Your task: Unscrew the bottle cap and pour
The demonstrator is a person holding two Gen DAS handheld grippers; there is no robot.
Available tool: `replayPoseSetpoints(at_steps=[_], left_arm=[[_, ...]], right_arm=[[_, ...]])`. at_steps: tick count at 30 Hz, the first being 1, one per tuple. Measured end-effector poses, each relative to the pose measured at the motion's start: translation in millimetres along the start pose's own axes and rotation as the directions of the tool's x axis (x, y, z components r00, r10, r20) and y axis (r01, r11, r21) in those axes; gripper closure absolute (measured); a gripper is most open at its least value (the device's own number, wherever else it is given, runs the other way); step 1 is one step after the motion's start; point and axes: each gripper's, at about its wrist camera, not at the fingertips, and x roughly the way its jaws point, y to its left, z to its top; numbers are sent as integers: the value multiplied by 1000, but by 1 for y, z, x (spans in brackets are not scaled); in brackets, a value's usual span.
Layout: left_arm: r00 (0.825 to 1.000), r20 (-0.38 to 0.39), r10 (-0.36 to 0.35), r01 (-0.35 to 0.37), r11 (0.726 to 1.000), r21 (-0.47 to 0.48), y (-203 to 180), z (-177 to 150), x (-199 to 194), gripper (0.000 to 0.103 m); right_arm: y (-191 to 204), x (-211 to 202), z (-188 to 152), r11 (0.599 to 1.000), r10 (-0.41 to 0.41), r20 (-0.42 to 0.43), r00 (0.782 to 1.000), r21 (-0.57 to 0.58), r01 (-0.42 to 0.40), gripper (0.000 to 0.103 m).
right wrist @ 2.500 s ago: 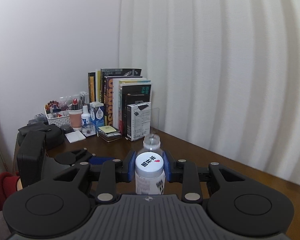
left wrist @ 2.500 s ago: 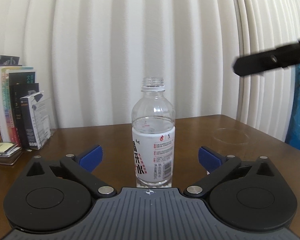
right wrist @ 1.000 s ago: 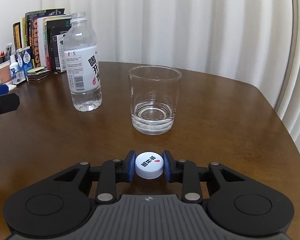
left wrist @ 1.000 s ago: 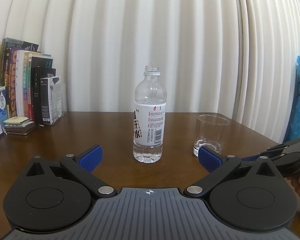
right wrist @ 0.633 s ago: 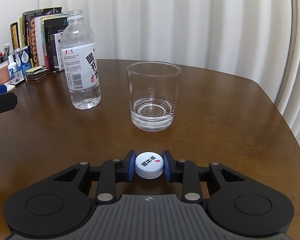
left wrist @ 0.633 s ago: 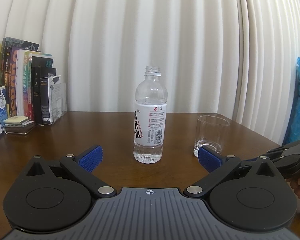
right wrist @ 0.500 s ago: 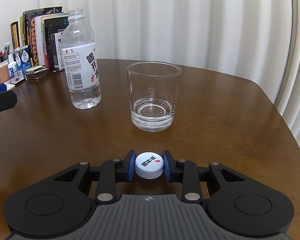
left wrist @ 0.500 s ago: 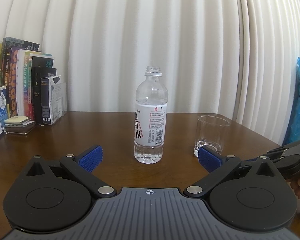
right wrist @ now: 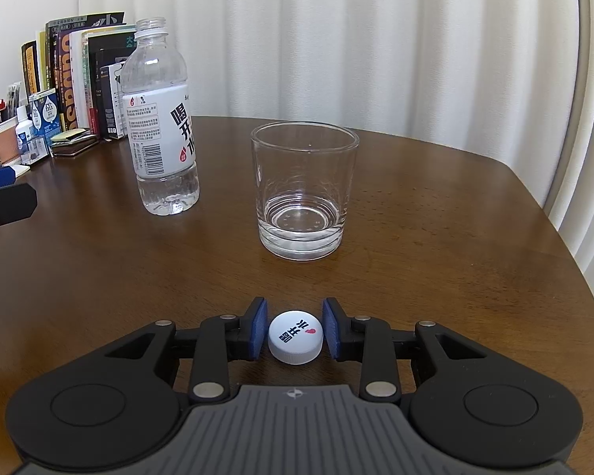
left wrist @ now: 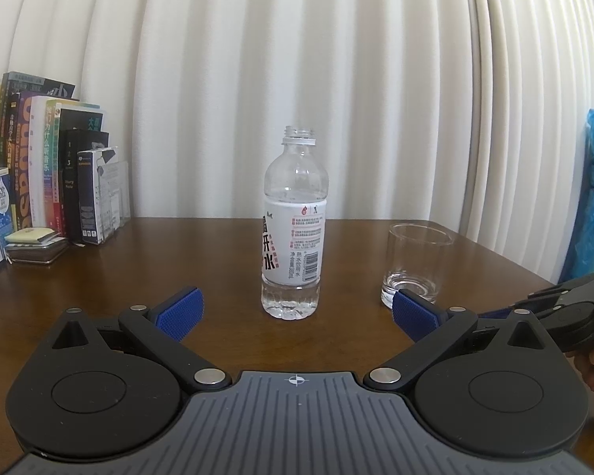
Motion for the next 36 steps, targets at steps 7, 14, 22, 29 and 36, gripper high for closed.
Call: replayPoseSetpoints(at_steps=[7,14,22,29,36], left_arm=[[1000,4,14,-14,1000,12,-3,1,-6,0],[1000,8,21,-21,1000,13,-10,2,-10,0],[999,2,33,-33,999,15,-15,-2,-16,0],[999,17,38,-38,999,20,-24,-6,-33,0],[998,51,32,-33,999,28,-37,-18,-58,0]], right_arm=[[5,-6,-1,999,-42,26,999,-1,42,54],[14,-19,1,996,-91,55,994,-10,92,50],[26,-36,-2,991,-134,101,986,-10,135,43],[39,-60,-15,984,-179,169,969,9,180,25],[61,-92,-39,970,-236,278,931,17,241,5]])
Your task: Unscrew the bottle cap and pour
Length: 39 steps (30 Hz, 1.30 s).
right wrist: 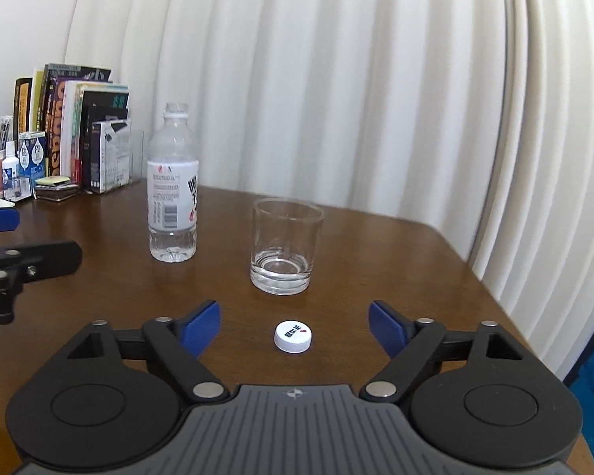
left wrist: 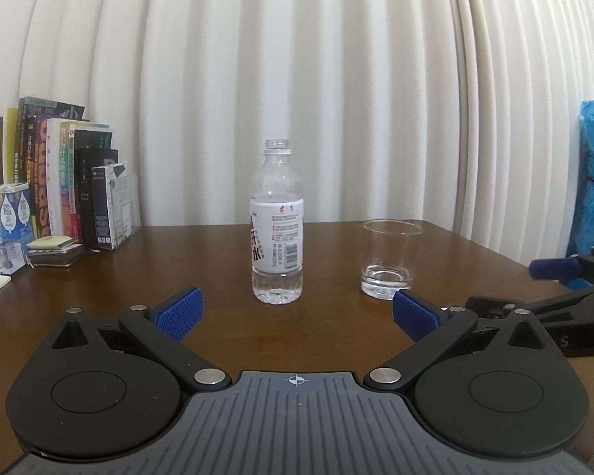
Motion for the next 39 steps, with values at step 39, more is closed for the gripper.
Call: replayPoseSetpoints(at_steps=[39], left_arm=[[979,141,150,-142,988,-61,-14,-70,-39,0]], right_arm=[[20,-57,-93,990,-18,292,956,139,-23,0]])
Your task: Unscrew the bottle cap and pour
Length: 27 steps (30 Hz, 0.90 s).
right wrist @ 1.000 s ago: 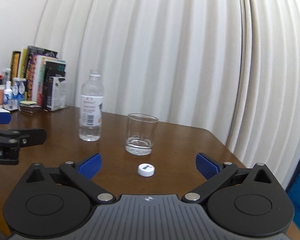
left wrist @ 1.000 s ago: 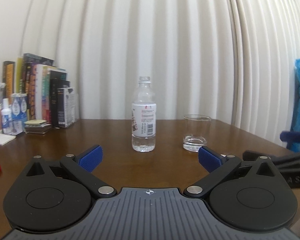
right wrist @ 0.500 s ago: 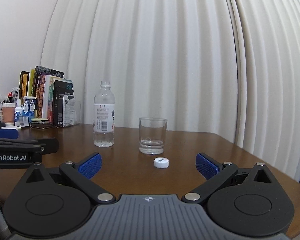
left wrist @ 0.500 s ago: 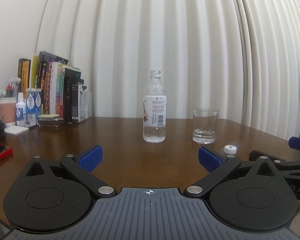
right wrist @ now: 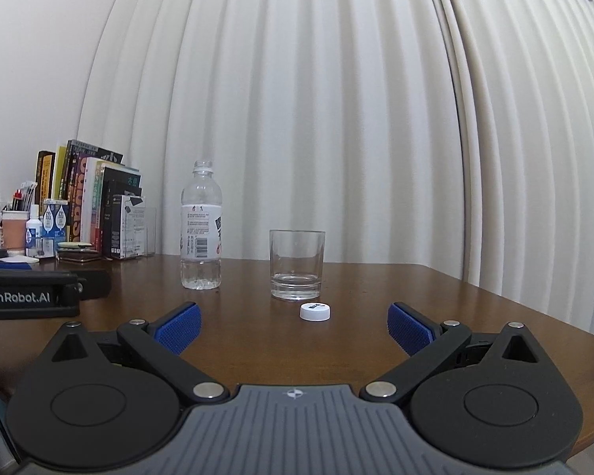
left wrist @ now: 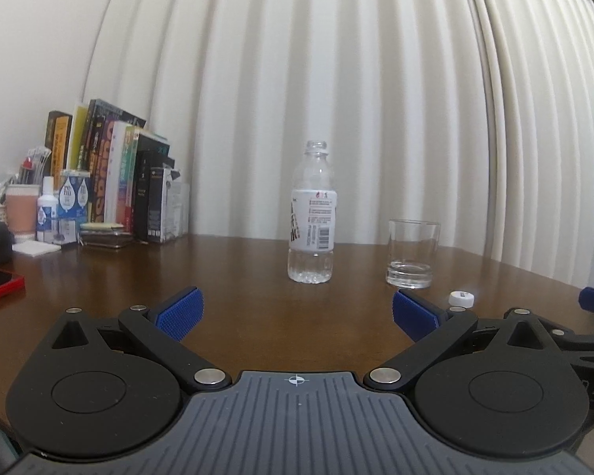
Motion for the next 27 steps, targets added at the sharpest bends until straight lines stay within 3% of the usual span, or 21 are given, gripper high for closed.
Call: replayPoseSetpoints(at_steps=[10,27], left_arm=[[1000,25,7,-8,999,38,-5,-1,-1,0],[997,70,32,-34,999,40,-7,-5,-6,0]], right_arm=[[-1,7,-1,1000,-2,-51,999,11,2,0],[0,9,-1,1000,-15,-62,998,3,15,0]])
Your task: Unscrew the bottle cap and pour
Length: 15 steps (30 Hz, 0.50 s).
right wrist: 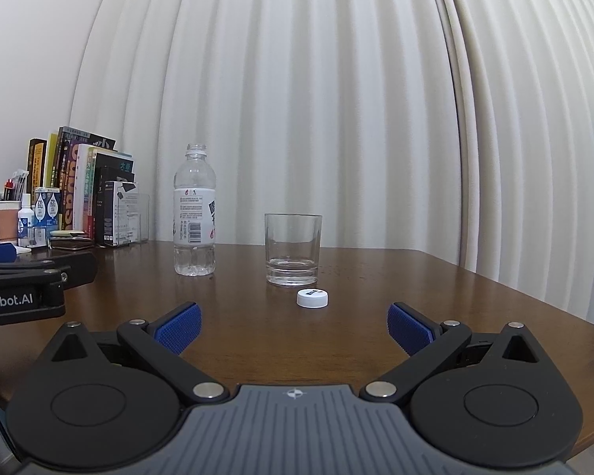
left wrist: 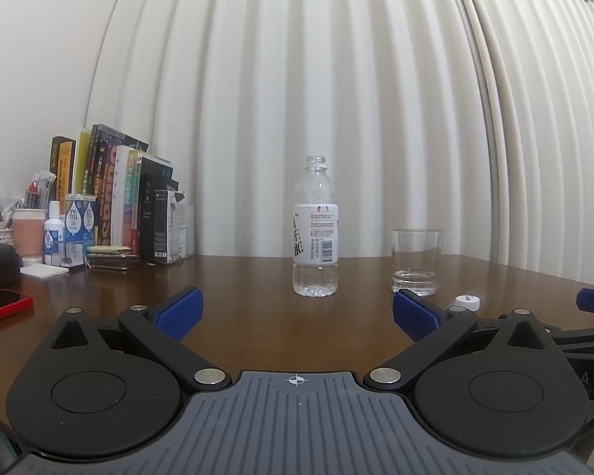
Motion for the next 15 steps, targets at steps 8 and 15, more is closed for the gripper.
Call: replayPoseSetpoints(at_steps=[8,15], left_arm=[[1000,23,20,-20,999,25,-2,-1,-3,0],[1000,-3,12,-12,1000,1,2,1,0,0]], right_arm=[[0,1,1,1000,-1,1,1000,2,1,0],[0,1,1,1000,-1,5,1000,2,1,0]])
